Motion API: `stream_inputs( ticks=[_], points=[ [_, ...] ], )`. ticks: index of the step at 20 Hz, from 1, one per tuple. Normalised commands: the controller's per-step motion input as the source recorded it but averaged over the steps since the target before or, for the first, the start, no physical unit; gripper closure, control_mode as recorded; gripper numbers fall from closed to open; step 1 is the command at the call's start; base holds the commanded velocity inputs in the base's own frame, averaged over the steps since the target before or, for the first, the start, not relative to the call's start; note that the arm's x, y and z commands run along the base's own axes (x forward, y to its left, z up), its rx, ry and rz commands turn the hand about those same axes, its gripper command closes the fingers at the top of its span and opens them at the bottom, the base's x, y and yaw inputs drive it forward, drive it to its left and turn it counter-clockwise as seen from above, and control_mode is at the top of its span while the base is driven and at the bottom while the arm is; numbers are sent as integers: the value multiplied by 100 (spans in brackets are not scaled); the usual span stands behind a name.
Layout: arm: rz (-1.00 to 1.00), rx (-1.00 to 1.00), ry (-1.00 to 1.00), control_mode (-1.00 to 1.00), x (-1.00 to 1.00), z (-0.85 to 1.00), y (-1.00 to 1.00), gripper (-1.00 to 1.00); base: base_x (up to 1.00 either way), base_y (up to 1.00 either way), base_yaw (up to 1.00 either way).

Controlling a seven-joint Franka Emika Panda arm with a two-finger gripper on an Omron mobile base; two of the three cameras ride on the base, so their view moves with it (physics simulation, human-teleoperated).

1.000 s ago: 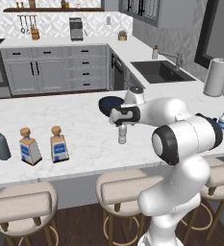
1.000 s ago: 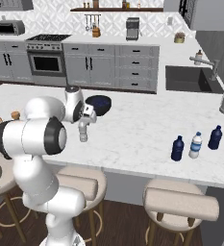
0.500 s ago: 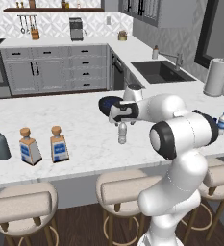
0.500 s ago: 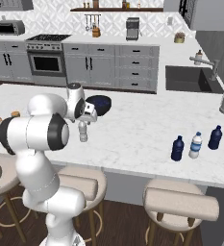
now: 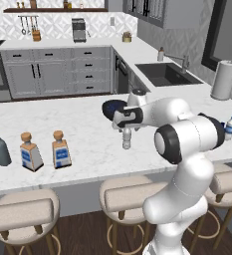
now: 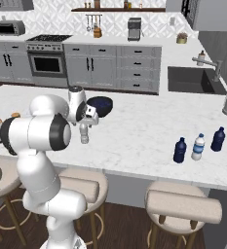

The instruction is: Move the plastic bottles in the middle to the plastics group, and the glass bottles in the middle to the glass group.

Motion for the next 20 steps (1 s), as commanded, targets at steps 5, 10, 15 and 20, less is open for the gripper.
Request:
stream_inputs(
  ticks=[5, 10, 15, 20],
  points=[
    [0, 0, 0, -100, 3, -6, 0, -100, 0, 0, 0],
    [0, 0, 0, -100, 3, -1, 0, -100, 0, 0, 0],
    [0, 0, 0, -100, 7, -11, 0, -100, 0, 0, 0],
    [0, 0, 0, -100, 4, -10, 0, -100, 0, 0, 0]
  ],
)
